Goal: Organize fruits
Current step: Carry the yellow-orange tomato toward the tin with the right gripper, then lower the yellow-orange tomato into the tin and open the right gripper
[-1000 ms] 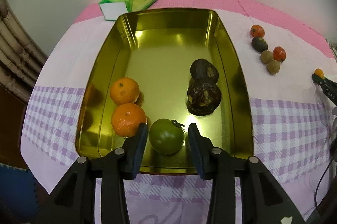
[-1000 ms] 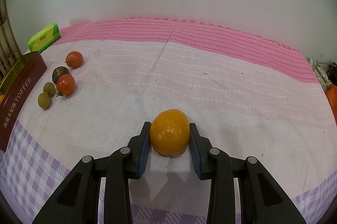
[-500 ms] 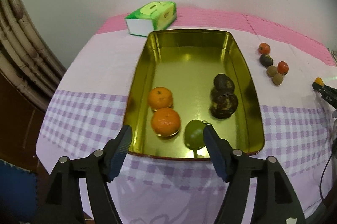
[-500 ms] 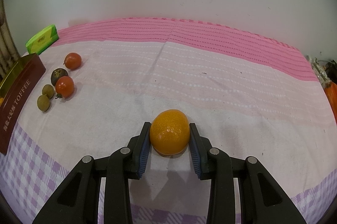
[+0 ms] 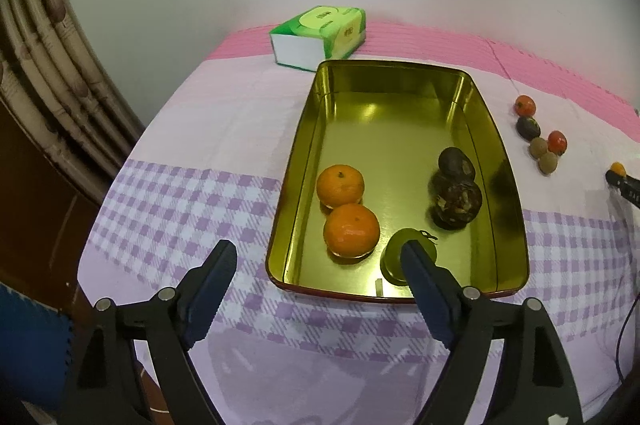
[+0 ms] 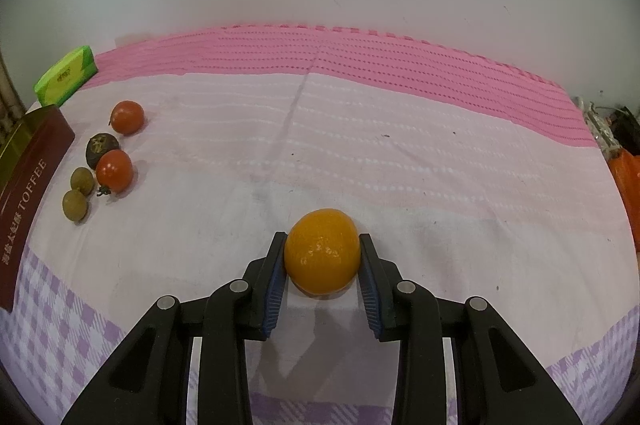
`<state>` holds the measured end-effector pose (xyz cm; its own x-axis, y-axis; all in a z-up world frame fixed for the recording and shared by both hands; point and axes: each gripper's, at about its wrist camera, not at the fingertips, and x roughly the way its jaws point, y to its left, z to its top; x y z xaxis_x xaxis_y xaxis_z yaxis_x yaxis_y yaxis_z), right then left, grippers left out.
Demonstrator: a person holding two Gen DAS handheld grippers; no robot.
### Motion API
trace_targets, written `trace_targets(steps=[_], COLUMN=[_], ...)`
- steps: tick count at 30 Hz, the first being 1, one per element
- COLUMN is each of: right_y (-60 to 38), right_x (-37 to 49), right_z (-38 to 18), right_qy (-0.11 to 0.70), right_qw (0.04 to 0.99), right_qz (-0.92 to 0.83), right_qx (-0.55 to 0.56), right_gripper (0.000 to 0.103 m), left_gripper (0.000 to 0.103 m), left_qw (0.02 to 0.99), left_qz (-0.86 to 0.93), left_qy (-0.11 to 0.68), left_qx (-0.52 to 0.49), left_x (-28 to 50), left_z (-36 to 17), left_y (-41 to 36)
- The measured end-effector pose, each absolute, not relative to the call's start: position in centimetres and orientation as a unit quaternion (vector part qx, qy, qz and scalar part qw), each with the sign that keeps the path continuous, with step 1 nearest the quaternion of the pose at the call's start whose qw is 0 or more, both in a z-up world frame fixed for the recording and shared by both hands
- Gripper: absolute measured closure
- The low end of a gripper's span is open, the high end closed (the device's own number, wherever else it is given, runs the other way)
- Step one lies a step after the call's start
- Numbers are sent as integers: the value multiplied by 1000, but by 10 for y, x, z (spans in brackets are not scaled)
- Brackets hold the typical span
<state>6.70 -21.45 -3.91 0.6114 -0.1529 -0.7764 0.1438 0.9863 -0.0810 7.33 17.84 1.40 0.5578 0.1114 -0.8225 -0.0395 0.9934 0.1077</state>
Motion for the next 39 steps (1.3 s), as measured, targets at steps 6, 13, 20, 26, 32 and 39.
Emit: trace_targets(steps=[6, 13, 20, 26, 32, 39], right_y=[-206, -185, -137, -84, -32, 22], right_x=[62, 51, 44, 40, 37, 31], right_z=[-32, -16, 10, 26, 33, 37], right_qy=[429, 418, 398, 386, 384, 378], right_qw=[900, 907, 917, 919, 913, 905], right_qz=[-76, -53, 4, 66, 121, 180], right_qx=[-7, -13, -28, -46, -62, -77], right_gripper=[68, 68, 68, 68, 68, 68], left_gripper=[13, 13, 12, 12, 12, 12], left_qw=[886, 887, 887, 885, 884, 882], left_qz=[58, 64, 65, 70, 78, 89], left_qy=[458, 456, 456, 459, 460, 462], left_qx=[36, 33, 32, 26, 21, -22], left_x=[73, 73, 73, 73, 74, 76], left_z=[20, 23, 25, 26, 26, 29], left_y=[183, 186, 186, 187, 192, 210])
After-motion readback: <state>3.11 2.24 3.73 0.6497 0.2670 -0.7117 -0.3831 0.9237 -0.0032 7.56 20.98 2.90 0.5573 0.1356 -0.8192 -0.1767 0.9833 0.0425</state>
